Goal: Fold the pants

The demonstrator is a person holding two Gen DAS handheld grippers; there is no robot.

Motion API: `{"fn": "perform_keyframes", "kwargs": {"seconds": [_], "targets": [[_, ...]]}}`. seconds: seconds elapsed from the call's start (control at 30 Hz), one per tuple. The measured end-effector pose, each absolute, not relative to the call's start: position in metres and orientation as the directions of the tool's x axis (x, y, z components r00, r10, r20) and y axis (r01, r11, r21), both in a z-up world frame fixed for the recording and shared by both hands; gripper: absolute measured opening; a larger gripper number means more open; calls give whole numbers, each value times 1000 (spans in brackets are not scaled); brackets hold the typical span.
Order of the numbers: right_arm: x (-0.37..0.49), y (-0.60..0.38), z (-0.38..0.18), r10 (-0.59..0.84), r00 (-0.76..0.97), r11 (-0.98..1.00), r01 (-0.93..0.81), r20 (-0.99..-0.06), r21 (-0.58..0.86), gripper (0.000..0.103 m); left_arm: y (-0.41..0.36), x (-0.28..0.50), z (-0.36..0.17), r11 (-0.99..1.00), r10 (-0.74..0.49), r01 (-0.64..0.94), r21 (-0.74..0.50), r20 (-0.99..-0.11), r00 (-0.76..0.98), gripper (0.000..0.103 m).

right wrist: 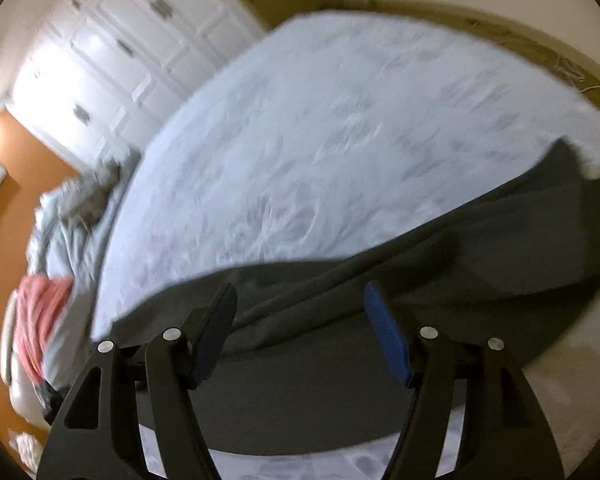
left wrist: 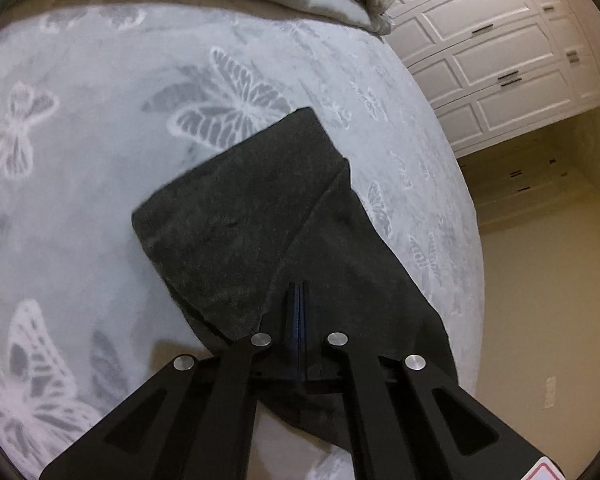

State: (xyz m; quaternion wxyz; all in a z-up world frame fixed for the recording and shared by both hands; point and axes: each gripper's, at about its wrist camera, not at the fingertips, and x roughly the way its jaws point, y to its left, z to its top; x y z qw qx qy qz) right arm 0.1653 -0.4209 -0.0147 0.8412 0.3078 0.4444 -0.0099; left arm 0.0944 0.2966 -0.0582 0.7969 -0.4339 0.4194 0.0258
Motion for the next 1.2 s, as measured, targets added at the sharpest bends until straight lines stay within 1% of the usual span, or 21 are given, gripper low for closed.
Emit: {"fn": "perform_keyframes", "kwargs": {"seconds": [0.03,0.07,0.1,0.13,0.2,0.3,0.33,0.43,0.47,0.53,0.6,0.63,0.67,0.7,0.73,0.77,0.8,0.93,1.1,1.17,1.2], "targets": [[174,-416,-26,237,574,823,310,-784,476,64,298,93,-57,633,-313,-401,-663,-692,650,0],[179,-415,-34,224,559,828,323,-798,458,55,300,94,-54,647,-298,-396,-652,-694,655,0],[185,-415,-43,205,547,835,335,-812,437,28,302,93,-53,656,-286,-396,-643,-697,658,0],[184,-415,-44,200,545,840,333,-814,429,11,304,93,-52,658,-274,-401,-638,-698,661,0],[178,-423,-34,225,573,825,318,-788,467,4,312,90,-52,653,-261,-410,-637,-697,668,0],[145,-419,14,302,658,816,196,-690,544,4,320,85,-53,643,-249,-430,-634,-704,665,0],[129,-417,21,293,653,842,170,-699,512,4,320,83,-52,648,-242,-433,-626,-709,662,0],[125,-424,-25,122,408,916,305,-905,261,5,308,82,-41,710,-202,-422,-564,-737,645,0],[125,-431,-38,83,336,916,346,-938,205,5,297,81,-35,732,-205,-398,-553,-736,645,0],[120,-442,-30,123,383,893,360,-915,271,5,273,77,-26,749,-260,-324,-578,-706,659,0],[113,-446,-8,141,480,878,343,-866,333,12,247,76,-21,753,-329,-256,-606,-684,651,11],[110,-445,2,151,524,873,328,-838,362,14,232,75,-21,750,-370,-222,-622,-674,639,29],[109,-439,12,197,560,863,291,-805,413,22,212,75,-21,742,-425,-178,-646,-659,621,43],[112,-432,15,259,571,848,251,-779,466,36,194,76,-22,734,-466,-144,-663,-647,604,44],[113,-425,14,306,572,835,223,-761,503,43,179,79,-24,727,-500,-120,-676,-641,583,45],[118,-413,12,375,563,812,183,-736,554,48,166,82,-28,716,-534,-103,-691,-637,556,52],[126,-394,6,479,528,773,124,-701,622,48,153,87,-34,702,-567,-99,-706,-637,523,55],[155,-331,-26,645,396,697,43,-653,715,48,125,106,-78,584,-671,-212,-783,-613,416,55],[189,-282,-58,672,336,693,27,-660,720,48,125,119,-99,536,-663,-289,-794,-607,438,55],[183,-280,-58,659,363,693,48,-659,719,48,122,124,-97,536,-660,-270,-800,-597,456,48],[190,-284,-63,657,375,685,64,-654,725,48,121,126,-94,550,-656,-246,-798,-595,464,39]]}}
